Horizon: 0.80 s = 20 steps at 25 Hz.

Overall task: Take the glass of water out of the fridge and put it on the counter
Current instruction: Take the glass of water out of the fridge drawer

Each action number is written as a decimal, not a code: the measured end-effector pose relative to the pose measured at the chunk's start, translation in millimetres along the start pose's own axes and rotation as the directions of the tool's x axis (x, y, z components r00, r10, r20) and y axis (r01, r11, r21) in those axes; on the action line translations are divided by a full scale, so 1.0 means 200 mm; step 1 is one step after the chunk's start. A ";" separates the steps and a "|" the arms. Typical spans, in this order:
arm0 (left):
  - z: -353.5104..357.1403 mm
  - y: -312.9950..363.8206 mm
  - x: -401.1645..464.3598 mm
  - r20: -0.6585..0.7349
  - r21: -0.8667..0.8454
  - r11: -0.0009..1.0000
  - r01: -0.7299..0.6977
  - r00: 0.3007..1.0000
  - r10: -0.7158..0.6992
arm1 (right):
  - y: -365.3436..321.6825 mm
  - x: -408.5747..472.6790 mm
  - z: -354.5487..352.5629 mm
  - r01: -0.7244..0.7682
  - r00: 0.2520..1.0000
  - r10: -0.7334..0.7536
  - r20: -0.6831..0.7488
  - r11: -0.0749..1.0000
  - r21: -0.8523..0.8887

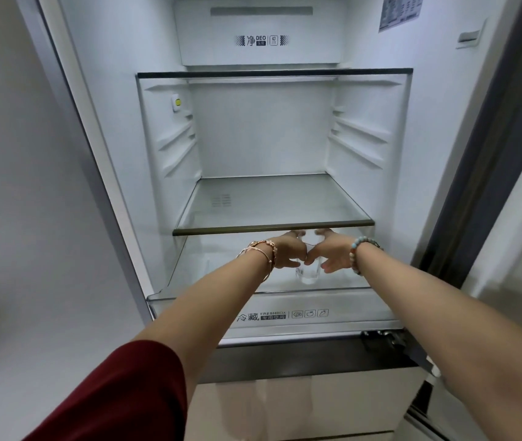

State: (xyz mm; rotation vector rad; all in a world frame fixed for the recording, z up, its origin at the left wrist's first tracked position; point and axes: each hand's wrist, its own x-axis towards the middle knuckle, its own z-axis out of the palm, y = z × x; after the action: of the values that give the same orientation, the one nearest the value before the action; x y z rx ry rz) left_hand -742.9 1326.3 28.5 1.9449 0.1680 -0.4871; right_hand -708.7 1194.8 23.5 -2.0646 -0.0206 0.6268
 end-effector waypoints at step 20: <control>-0.28 0.08 -0.69 -0.156 -0.012 0.853 -0.521 0.844 0.513 | -0.43 -0.71 -0.04 0.479 0.875 -0.483 0.042 0.874 0.083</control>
State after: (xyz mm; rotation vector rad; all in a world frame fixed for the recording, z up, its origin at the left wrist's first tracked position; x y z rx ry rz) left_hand -848.3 1384.3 118.9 1.8730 -0.2501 0.0237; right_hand -808.7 1200.6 155.1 -1.8687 -0.5280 0.3702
